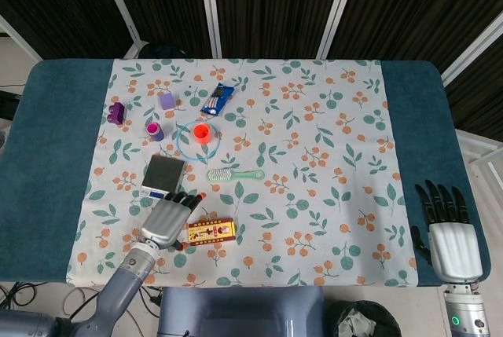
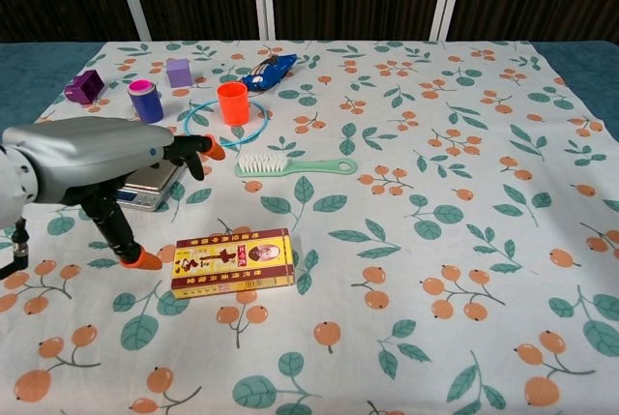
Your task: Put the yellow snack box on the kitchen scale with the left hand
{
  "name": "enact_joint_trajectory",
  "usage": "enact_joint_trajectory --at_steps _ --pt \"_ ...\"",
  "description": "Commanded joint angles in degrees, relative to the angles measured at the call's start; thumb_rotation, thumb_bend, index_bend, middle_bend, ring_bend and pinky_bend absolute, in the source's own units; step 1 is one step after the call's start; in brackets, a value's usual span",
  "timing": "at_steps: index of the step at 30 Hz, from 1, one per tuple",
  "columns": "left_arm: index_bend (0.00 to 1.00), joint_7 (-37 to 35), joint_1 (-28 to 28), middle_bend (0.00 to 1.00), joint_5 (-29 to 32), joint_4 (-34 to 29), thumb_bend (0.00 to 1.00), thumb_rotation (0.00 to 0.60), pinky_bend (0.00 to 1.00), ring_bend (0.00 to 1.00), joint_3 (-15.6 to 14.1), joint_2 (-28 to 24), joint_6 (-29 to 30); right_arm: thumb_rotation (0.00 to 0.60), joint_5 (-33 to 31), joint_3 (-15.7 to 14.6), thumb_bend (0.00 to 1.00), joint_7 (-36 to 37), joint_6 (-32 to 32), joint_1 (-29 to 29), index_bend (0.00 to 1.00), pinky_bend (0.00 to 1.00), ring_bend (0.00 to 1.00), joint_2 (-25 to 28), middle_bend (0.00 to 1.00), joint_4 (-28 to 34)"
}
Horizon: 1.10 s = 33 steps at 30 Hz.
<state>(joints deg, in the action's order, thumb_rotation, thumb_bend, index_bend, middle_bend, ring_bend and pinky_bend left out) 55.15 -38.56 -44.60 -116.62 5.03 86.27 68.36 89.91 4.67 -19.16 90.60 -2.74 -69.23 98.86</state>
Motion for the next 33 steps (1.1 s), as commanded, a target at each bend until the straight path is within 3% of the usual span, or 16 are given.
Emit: enact_joint_trajectory --at_steps 1,22,28,33 --pt "0.09 1.70 -1.09 0.21 0.83 0.28 0.00 0.600 0.17 0.12 -0.54 1.59 1.37 0.600 0.01 -0.07 0.51 -0.11 -0.20 -0.08 0.03 0.01 0.06 -0.10 0.07 -0.05" --pt "0.11 5.92 -3.14 0.25 1.25 7.74 0.01 0.600 0.19 0.16 -3.76 12.18 6.97 0.600 -0.12 0.00 0.51 0.16 -0.14 -0.09 0.03 0.01 0.06 -0.02 0.07 -0.20" --pt "0.15 6.16 -3.34 0.32 0.82 9.69 0.10 0.600 0.27 0.22 -4.40 13.48 6.76 0.600 -0.22 0.05 0.51 0.35 -0.10 -0.06 0.03 0.01 0.06 0.08 0.07 -0.23" --pt "0.18 6.53 -3.64 0.42 0.22 11.14 0.24 0.600 0.36 0.32 -4.96 14.18 6.30 0.600 -0.28 0.08 0.51 0.47 -0.05 -0.03 0.03 0.01 0.06 0.17 0.07 -0.20"
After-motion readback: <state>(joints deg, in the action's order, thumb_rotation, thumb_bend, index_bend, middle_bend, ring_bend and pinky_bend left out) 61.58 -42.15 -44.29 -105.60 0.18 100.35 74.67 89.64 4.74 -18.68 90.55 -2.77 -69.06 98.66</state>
